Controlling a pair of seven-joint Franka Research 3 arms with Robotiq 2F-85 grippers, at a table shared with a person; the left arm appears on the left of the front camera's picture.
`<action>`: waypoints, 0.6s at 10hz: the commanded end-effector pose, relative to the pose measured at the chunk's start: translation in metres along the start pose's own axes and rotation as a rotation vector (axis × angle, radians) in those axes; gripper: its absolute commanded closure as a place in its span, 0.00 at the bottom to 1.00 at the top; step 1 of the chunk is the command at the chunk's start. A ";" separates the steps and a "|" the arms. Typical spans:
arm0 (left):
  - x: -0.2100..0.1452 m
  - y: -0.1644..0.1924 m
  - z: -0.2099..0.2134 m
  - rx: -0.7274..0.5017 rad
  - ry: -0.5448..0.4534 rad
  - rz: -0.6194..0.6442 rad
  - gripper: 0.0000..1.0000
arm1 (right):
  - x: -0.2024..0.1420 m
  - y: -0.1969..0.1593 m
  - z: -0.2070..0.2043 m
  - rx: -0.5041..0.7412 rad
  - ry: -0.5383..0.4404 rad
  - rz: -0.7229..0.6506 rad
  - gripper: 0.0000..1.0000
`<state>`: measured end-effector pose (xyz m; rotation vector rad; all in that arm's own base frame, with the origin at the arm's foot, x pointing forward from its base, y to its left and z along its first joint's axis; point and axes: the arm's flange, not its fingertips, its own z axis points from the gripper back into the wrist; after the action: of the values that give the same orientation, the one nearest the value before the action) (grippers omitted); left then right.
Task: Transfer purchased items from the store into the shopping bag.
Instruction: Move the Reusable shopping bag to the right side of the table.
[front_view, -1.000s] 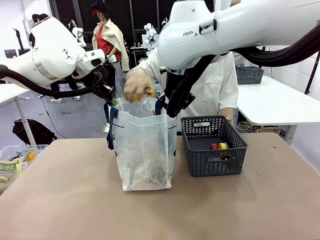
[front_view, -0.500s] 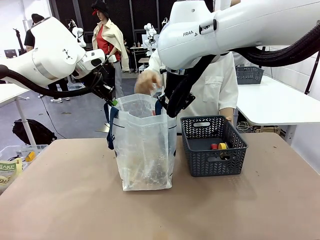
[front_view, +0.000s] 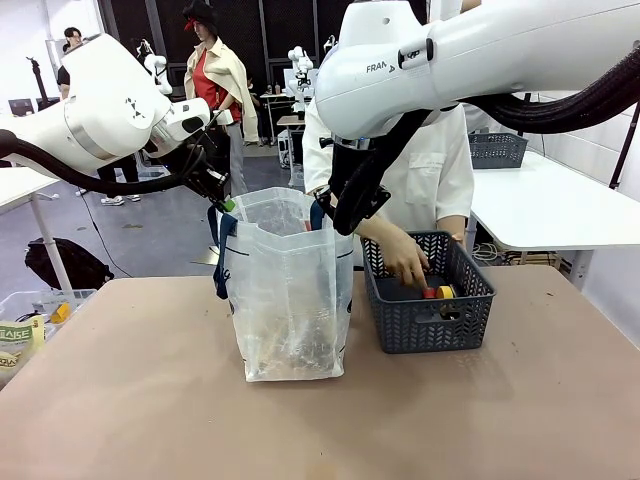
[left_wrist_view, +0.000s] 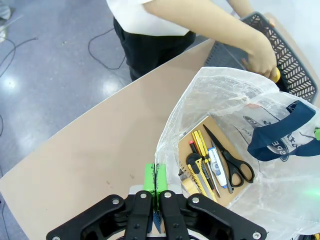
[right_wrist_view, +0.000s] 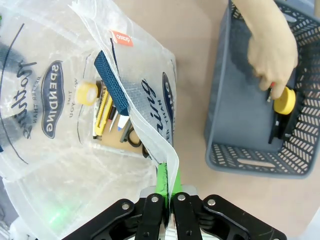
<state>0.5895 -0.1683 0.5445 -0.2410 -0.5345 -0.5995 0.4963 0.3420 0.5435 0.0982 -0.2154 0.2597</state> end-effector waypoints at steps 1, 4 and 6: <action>-0.001 0.002 0.001 0.004 0.001 -0.001 1.00 | 0.000 0.000 0.001 0.011 -0.004 -0.003 1.00; -0.001 0.002 0.001 0.004 0.001 -0.001 1.00 | 0.000 0.000 0.001 0.011 -0.004 -0.003 1.00; -0.001 0.002 0.001 0.004 0.001 -0.001 1.00 | 0.000 0.000 0.001 0.011 -0.004 -0.003 1.00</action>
<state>0.5895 -0.1683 0.5445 -0.2410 -0.5345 -0.5995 0.4963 0.3420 0.5435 0.0982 -0.2154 0.2597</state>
